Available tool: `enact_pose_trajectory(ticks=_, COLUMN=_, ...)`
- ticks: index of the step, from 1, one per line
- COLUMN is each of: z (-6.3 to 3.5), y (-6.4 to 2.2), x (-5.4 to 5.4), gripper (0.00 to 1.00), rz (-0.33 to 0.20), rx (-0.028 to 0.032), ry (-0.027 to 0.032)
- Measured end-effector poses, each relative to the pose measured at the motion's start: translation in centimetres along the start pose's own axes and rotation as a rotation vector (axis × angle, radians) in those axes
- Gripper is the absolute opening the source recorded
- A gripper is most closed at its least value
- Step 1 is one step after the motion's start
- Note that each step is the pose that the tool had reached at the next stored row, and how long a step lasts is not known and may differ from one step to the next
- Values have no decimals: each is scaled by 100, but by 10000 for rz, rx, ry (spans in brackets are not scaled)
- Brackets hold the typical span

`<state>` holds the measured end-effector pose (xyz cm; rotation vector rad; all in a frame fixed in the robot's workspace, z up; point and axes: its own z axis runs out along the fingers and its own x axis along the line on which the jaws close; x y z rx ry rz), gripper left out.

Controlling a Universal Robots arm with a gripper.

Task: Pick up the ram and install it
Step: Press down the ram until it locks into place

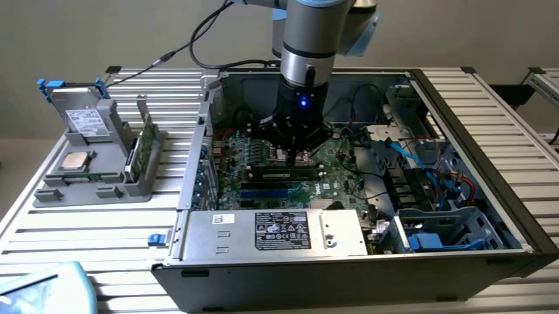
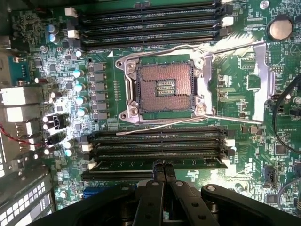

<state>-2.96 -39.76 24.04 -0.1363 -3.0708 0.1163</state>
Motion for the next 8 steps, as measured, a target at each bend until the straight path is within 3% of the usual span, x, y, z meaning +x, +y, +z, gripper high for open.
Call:
enact_pose_trajectory(ticks=2, z=0, y=-1, x=4, gripper=10, rz=75, rx=30, ry=-24)
enact_pose_trajectory(ticks=8, z=1, y=0, x=4, gripper=10, rz=76, rx=30, ry=-26)
